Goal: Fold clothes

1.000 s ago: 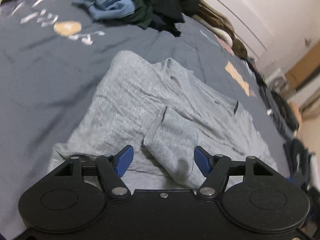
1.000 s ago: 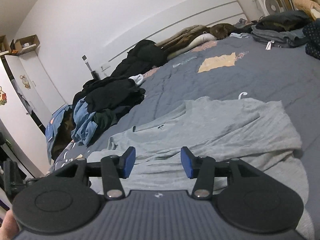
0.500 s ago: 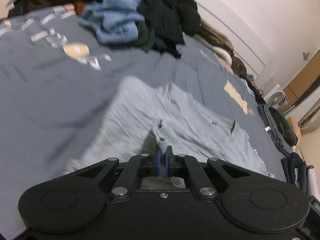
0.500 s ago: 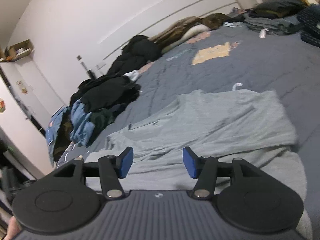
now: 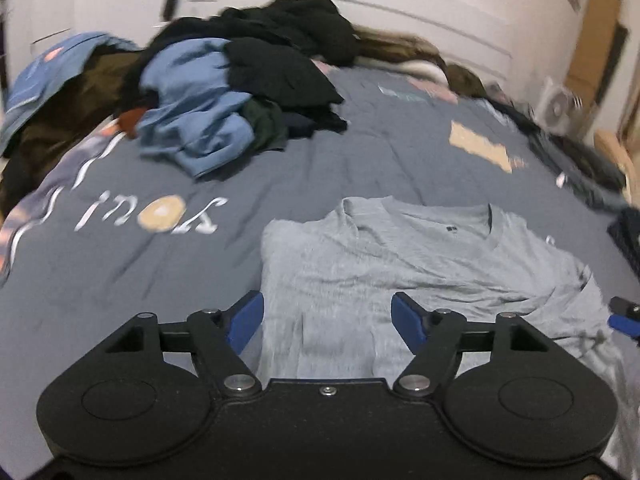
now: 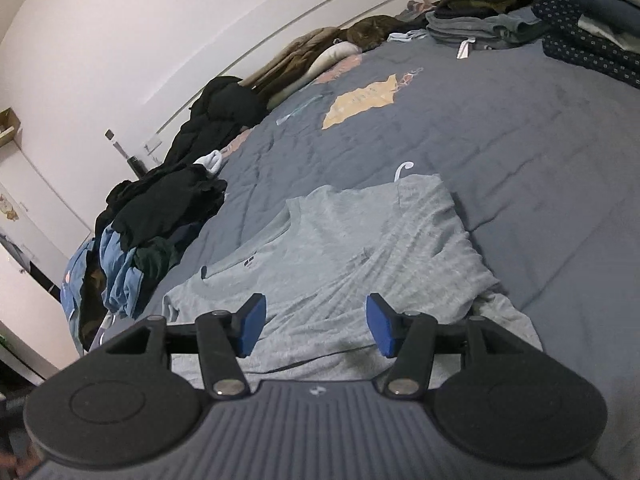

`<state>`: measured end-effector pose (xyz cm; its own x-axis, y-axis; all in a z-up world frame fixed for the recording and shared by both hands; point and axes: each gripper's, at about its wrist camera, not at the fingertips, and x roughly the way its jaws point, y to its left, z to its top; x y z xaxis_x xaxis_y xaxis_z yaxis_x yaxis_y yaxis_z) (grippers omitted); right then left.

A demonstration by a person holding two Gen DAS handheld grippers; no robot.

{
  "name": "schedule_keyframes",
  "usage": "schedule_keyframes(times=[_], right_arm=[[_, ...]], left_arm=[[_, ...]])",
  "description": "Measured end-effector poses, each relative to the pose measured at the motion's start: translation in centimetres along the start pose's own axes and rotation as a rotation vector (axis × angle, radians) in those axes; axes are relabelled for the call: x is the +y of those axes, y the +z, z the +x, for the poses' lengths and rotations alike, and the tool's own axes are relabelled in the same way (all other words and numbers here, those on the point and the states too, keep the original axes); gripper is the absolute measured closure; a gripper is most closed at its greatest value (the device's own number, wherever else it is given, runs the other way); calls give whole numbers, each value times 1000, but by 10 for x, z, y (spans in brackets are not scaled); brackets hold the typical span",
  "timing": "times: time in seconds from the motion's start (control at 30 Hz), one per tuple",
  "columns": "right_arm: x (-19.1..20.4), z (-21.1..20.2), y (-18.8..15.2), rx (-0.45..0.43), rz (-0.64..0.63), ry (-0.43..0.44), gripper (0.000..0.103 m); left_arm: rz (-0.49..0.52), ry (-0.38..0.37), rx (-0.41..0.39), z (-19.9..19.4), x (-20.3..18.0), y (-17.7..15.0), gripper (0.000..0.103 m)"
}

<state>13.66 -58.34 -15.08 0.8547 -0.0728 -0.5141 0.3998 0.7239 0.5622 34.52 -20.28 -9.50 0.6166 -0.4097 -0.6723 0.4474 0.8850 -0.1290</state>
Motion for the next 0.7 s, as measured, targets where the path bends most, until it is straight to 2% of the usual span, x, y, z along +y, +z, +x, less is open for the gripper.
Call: schedule_keyframes(times=[0.1,0.23,0.33,0.37,0.4,0.43,0.47,0.57,0.7], right_arm=[[2,1,0,16,-12,20,48],[3,1,2,30,-37,34,48],[0,1,4,35,-29,28,47],[-2,2,5,37,-22,27,47],[-3,2,6,39,-15,26,47],[-4,2,6,42,-12,29,47],[-4,3,6,42,-13,31,47],[-4,2,6,39,-8,32,46],[-4,0,7,31,-1,36,46]], left_arm=[[120,-44,72,27,-5,4,48],[272,-81,183,60,-9,0,48],[273,-127,268,77,-1,-5,49],[271,-143,285,79,0,-6,58],[268,-160,301,82,1,-7,72],[266,-177,316,84,2,-8,80],[267,-182,313,84,1,-8,88],[273,-188,290,81,0,-5,90],[194,-199,132,52,10,20,91]])
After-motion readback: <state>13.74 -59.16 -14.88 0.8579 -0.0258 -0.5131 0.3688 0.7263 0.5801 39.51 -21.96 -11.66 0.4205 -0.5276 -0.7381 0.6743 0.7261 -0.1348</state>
